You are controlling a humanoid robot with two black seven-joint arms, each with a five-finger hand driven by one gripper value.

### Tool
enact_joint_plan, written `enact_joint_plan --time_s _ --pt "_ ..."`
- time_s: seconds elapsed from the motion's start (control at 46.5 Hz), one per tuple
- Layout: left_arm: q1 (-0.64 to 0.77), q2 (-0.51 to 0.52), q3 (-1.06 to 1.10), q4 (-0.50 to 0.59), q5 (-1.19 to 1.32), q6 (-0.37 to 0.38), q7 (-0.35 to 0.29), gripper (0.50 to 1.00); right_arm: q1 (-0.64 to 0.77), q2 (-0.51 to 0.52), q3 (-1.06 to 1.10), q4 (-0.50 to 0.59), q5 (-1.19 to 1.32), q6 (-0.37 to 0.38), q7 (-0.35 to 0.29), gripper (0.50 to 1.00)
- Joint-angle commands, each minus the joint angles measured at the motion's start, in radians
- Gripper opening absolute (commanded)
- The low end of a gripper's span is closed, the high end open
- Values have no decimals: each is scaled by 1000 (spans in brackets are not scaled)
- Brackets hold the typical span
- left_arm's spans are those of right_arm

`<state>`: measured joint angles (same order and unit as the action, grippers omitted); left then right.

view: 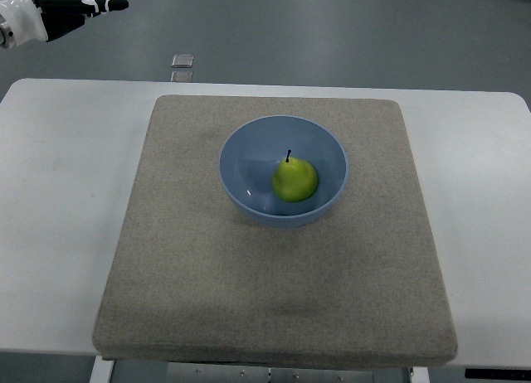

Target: Place pear in bowl with left hand

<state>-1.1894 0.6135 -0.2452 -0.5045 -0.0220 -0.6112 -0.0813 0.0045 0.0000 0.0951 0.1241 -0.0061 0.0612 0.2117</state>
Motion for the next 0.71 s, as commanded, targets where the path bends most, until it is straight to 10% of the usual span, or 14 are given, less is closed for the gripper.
enact_joint_plan --time_s 0.0,0.688 --pt "37 -1 0 1 -105 0 29 996 0 0 0 0 0 0 0 926" --pt "168 -20 -100 -12 -220 0 46 996 -1 0 0 2 0 11 0 926"
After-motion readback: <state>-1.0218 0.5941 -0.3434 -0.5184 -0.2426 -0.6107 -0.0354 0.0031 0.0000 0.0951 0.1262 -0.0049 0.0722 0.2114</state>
